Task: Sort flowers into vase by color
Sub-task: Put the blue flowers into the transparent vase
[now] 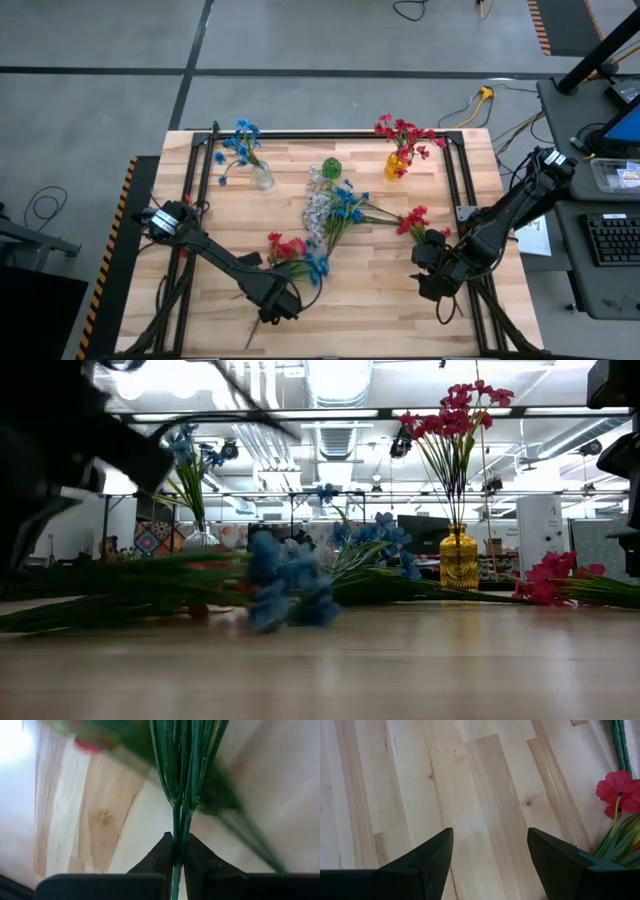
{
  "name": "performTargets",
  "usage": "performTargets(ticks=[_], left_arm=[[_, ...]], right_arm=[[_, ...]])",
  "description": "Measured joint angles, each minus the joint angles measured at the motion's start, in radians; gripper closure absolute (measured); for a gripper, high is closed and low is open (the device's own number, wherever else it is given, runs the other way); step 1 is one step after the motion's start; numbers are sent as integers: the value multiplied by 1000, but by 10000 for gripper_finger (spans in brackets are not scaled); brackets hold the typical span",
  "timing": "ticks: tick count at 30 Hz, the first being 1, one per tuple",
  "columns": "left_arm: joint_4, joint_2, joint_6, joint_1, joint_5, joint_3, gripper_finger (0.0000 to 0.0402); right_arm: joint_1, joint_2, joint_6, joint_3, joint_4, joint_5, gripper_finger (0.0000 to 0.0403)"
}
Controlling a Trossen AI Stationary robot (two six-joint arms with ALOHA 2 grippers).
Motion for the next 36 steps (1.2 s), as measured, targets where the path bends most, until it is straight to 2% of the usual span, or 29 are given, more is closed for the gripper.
performTargets(ticks=[5, 11, 14, 17, 21, 25, 28, 31, 36], left_arm=[[-15, -95, 9, 0, -4, 32, 399], [-12, -265, -17, -6, -94, 86, 401], [7, -344, -40, -18, -212, 108, 401], [59, -409, 0, -34, -331, 110, 401], [184, -473, 141, -42, -447, 110, 401], [290, -533, 278, -40, -443, 110, 401], [332, -573, 338, -40, -524, 110, 401], [438, -578, 476, -38, -619, 87, 401], [744, -546, 768, -31, -621, -55, 402]], right_arm=[[0, 0, 0, 0, 0, 0, 156], [0, 0, 0, 0, 0, 0, 156], [0, 0, -2, 0, 0, 3, 156], [0, 0, -11, 0, 0, 11, 156], [0, 0, -20, 0, 0, 21, 156], [0, 0, -19, 0, 0, 21, 156], [0, 0, -25, 0, 1, 36, 156], [0, 0, -63, 0, 21, 112, 156], [0, 0, -187, 0, 132, 218, 156]])
